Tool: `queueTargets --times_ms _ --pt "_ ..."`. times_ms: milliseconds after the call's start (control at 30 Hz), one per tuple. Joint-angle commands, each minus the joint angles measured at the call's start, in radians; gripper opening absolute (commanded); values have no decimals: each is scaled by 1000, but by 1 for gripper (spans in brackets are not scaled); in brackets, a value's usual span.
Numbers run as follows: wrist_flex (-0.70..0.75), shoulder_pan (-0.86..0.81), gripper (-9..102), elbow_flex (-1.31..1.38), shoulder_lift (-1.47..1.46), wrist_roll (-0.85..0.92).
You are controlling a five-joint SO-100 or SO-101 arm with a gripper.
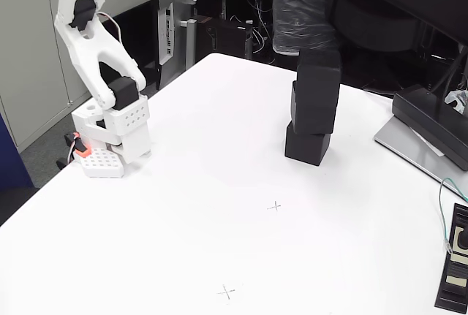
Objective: Stack the 3 blocks
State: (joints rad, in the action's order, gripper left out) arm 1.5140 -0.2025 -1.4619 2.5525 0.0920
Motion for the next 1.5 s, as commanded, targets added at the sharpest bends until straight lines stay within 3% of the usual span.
queueTargets --times_ms 0,300,633,1133,1467 --pt "-91 -2 -1 -146 87 0" --pt "-423 141 -1 -825 463 8" --pt "-574 252 -1 -1381 733 6" --pt "-798 339 -1 -1605 781 -12" --pt "-830 347 -1 -1626 781 -232"
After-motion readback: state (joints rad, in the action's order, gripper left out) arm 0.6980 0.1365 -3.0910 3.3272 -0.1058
